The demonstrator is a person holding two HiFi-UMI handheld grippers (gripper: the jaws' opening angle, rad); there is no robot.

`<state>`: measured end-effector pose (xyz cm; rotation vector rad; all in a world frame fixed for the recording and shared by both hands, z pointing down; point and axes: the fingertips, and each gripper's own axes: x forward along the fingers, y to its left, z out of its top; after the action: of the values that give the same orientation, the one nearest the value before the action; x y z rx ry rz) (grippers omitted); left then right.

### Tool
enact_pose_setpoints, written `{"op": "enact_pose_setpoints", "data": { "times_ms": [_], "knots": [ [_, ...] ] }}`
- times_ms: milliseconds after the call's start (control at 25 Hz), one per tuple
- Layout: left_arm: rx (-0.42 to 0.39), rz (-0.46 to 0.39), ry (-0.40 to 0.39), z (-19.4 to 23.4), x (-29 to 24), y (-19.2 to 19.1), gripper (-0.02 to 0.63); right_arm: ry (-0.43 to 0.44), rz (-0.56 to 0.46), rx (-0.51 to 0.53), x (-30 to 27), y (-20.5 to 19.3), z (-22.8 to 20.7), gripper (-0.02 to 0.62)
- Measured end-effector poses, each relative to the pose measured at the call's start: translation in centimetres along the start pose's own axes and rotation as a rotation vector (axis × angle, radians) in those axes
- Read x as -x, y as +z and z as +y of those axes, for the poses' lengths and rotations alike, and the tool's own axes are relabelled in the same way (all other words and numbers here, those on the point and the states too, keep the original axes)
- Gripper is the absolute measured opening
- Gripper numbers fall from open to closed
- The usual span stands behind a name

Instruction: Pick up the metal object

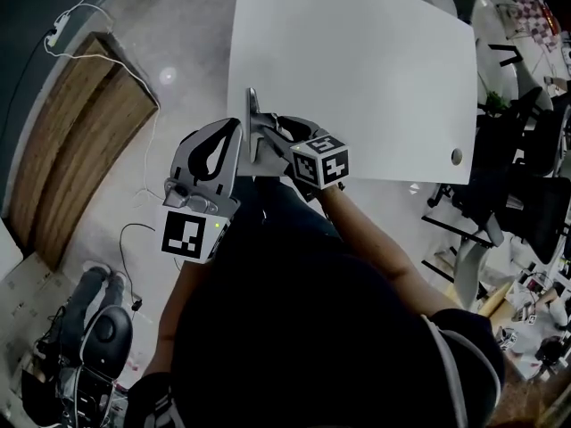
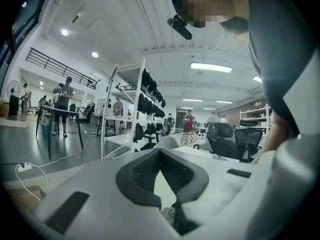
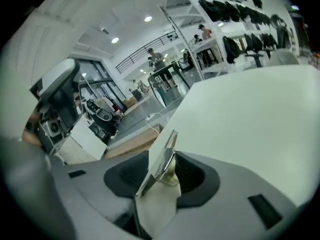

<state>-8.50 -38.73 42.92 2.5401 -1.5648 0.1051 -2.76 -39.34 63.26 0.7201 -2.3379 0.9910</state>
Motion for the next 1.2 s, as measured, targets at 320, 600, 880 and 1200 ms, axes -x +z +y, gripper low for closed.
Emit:
{"op": "enact_pose_setpoints", "data": {
  "times_ms": [320, 600, 880, 1200],
  "knots": [
    [0.010, 0.047, -0.024, 0.7, -0.8, -0.2, 0.023, 0.179, 0.096, -0.356, -1.4, -1.6, -0.8, 0.121],
    [-0.002, 0.070, -0.031, 2.6, -0.5, -0.1, 0.023, 0.280, 0.117, -0.501, -2.2, -1.1, -0.2, 0.045],
    [0.006, 0.061, -0.057, 3.3, -0.7, 0.4, 0.023, 0.241, 0.093, -0.465, -1.7, -0.2, 0.5, 0.037],
    [-0.016, 0.014, -0.099, 3.3, -1.6, 2.5, 0.023, 0.142, -0.173, -0.379, 3.2, 6.8, 0.7, 0.032]
  ]
}}
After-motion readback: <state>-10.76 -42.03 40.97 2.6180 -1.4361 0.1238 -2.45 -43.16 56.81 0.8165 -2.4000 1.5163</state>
